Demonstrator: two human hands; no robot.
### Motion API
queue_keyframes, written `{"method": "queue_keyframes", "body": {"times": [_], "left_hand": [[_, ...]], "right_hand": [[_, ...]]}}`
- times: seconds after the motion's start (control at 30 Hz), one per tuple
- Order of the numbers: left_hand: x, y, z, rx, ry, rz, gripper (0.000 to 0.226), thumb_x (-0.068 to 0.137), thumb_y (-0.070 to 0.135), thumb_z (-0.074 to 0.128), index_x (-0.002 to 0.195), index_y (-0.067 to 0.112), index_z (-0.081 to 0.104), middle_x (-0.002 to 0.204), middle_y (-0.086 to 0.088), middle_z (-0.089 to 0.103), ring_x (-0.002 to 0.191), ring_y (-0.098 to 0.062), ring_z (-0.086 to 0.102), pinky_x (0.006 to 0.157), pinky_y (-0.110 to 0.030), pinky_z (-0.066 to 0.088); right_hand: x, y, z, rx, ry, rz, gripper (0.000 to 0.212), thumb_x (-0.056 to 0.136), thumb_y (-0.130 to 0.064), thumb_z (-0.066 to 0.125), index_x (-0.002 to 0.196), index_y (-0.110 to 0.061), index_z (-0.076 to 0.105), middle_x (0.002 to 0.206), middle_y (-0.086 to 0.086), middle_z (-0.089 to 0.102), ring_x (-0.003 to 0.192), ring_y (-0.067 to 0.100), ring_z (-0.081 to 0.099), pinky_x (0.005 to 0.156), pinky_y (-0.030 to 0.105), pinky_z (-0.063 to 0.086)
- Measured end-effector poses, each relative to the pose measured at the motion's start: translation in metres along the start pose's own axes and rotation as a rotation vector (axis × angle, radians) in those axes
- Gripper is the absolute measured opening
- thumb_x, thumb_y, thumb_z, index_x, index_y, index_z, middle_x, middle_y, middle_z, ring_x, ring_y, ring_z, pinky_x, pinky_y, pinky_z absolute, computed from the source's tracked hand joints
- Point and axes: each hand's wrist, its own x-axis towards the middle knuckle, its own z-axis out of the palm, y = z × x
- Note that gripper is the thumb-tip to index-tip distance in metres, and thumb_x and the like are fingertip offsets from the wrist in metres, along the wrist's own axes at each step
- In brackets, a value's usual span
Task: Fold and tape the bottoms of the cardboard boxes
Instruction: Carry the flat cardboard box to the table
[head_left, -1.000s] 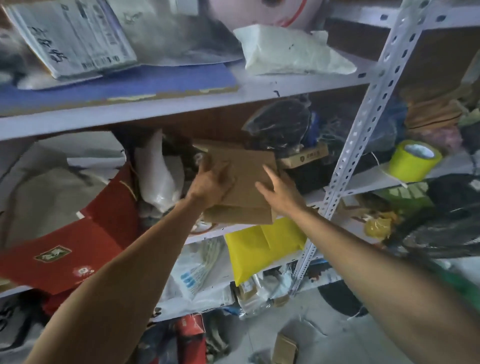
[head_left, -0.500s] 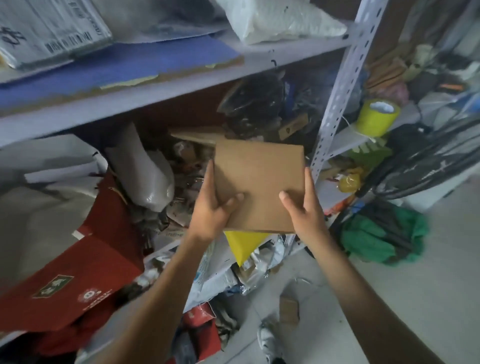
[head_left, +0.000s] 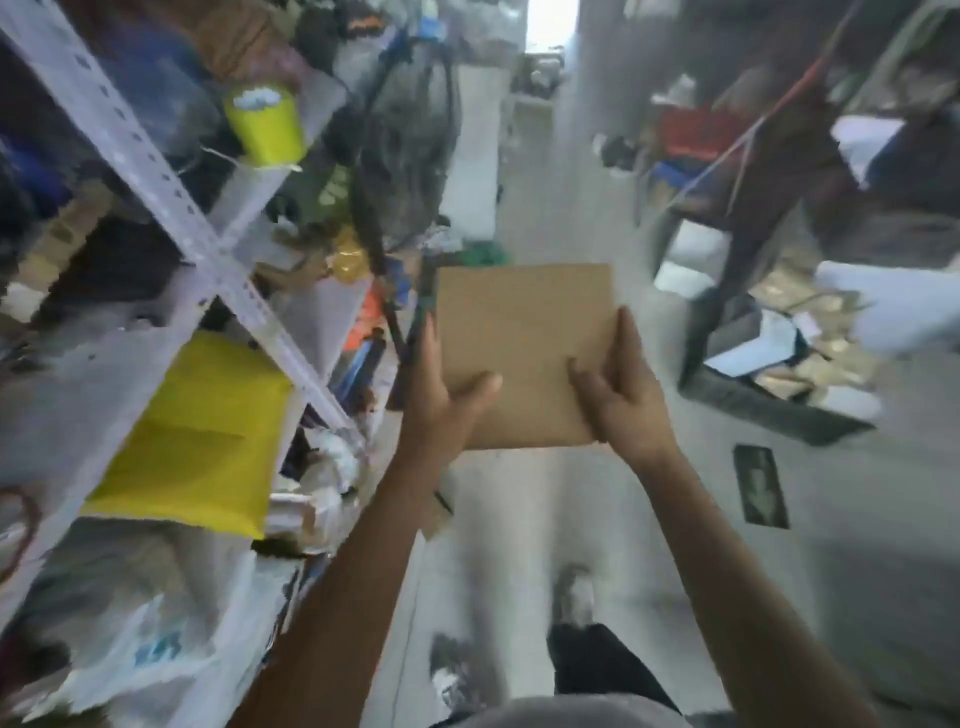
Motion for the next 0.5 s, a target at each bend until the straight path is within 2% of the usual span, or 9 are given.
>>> {"method": "queue_keyframes", "body": {"times": [0.07, 0.1, 0.23, 0.33, 0.37, 0.47, 0.5], "left_hand": [[0.013, 0.012, 0.064, -0.016, -0.128, 0.016, 0.1, 0.078, 0.017, 0.075, 0.156, 0.012, 0.012, 0.159, 0.001, 0.024, 0.133, 0.009, 0.031, 0.105, -0.003, 0.026], [0.019, 0.019, 0.096, -0.029, -0.196, 0.017, 0.1, 0.079, 0.013, 0.076, 0.156, 0.014, 0.012, 0.159, 0.003, 0.024, 0.134, 0.007, 0.032, 0.105, -0.003, 0.026], [0.035, 0.047, 0.226, -0.046, -0.434, 0.057, 0.104, 0.073, 0.027, 0.074, 0.156, 0.024, 0.012, 0.15, 0.024, 0.022, 0.127, 0.025, 0.029, 0.104, -0.004, 0.026], [0.04, 0.068, 0.317, -0.029, -0.575, 0.105, 0.104, 0.073, 0.028, 0.075, 0.156, 0.026, 0.012, 0.147, 0.025, 0.024, 0.12, 0.03, 0.031, 0.098, 0.001, 0.027], [0.04, 0.075, 0.344, -0.024, -0.616, 0.117, 0.103, 0.075, 0.027, 0.077, 0.156, 0.027, 0.013, 0.148, 0.024, 0.025, 0.122, 0.027, 0.033, 0.098, 0.001, 0.028], [0.043, 0.096, 0.411, -0.026, -0.704, 0.145, 0.103, 0.074, 0.03, 0.077, 0.156, 0.028, 0.013, 0.155, 0.018, 0.028, 0.134, 0.007, 0.037, 0.108, -0.014, 0.032], [0.046, 0.102, 0.43, -0.03, -0.734, 0.155, 0.102, 0.076, 0.028, 0.077, 0.156, 0.028, 0.013, 0.155, 0.019, 0.028, 0.134, 0.008, 0.036, 0.108, -0.014, 0.032]], "right_hand": [[0.005, 0.026, -0.056, 0.024, 0.12, 0.035, 0.083, 0.092, -0.041, 0.063, 0.156, -0.029, 0.011, 0.144, -0.023, 0.03, 0.131, -0.005, 0.034, 0.105, 0.02, 0.031], [0.007, 0.039, -0.085, 0.043, 0.183, 0.048, 0.085, 0.09, -0.044, 0.063, 0.156, -0.029, 0.012, 0.146, -0.022, 0.031, 0.131, -0.005, 0.036, 0.108, 0.022, 0.031], [0.005, 0.078, -0.194, 0.057, 0.401, 0.127, 0.083, 0.091, -0.035, 0.064, 0.156, -0.029, 0.012, 0.146, -0.026, 0.029, 0.129, -0.009, 0.034, 0.11, 0.023, 0.031], [0.001, 0.101, -0.268, 0.039, 0.55, 0.164, 0.083, 0.091, -0.036, 0.064, 0.155, -0.03, 0.012, 0.142, -0.036, 0.028, 0.131, -0.005, 0.036, 0.108, 0.031, 0.038], [0.001, 0.109, -0.29, 0.034, 0.591, 0.184, 0.082, 0.092, -0.034, 0.064, 0.156, -0.029, 0.012, 0.141, -0.035, 0.029, 0.129, -0.006, 0.037, 0.108, 0.029, 0.037], [0.003, 0.122, -0.346, -0.009, 0.689, 0.253, 0.08, 0.093, -0.034, 0.063, 0.155, -0.03, 0.012, 0.141, -0.022, 0.036, 0.124, -0.002, 0.04, 0.101, 0.021, 0.034], [0.006, 0.125, -0.362, -0.026, 0.713, 0.27, 0.081, 0.092, -0.038, 0.063, 0.155, -0.031, 0.013, 0.142, -0.018, 0.04, 0.123, 0.001, 0.043, 0.1, 0.022, 0.036]]}}
